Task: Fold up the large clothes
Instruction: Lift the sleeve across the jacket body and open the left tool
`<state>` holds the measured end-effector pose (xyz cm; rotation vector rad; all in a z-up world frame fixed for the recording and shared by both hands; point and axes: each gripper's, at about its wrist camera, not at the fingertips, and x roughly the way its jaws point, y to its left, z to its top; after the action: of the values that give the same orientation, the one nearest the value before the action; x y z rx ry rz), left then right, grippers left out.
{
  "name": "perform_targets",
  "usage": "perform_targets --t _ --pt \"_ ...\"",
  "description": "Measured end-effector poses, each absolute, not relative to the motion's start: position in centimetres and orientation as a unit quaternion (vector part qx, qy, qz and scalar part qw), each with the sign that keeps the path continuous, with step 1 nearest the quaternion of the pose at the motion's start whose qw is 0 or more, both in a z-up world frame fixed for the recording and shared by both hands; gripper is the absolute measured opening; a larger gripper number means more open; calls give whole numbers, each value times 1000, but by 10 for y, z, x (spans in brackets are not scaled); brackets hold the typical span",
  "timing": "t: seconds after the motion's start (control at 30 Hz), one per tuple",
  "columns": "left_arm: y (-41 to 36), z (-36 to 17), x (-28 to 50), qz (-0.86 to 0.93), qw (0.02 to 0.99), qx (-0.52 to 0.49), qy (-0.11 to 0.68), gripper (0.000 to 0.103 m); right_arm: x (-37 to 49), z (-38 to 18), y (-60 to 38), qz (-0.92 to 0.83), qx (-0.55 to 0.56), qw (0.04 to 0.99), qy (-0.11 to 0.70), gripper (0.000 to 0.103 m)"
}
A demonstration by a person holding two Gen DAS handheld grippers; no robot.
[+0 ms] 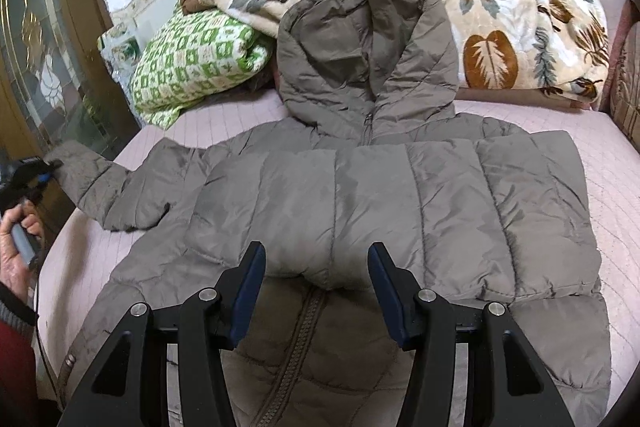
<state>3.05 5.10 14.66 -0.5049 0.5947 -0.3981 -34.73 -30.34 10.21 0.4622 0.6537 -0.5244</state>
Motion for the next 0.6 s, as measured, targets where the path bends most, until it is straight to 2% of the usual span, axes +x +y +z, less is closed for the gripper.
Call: perform_targets --t 0.33,0.6 --pt "-36 222 -52 -353 879 -204 246 12 -367 113 -316 -277 241 885 285 57" --pt "-119 243 -134 -489 822 -159 244 12 -392 118 -336 -304 271 875 260 57"
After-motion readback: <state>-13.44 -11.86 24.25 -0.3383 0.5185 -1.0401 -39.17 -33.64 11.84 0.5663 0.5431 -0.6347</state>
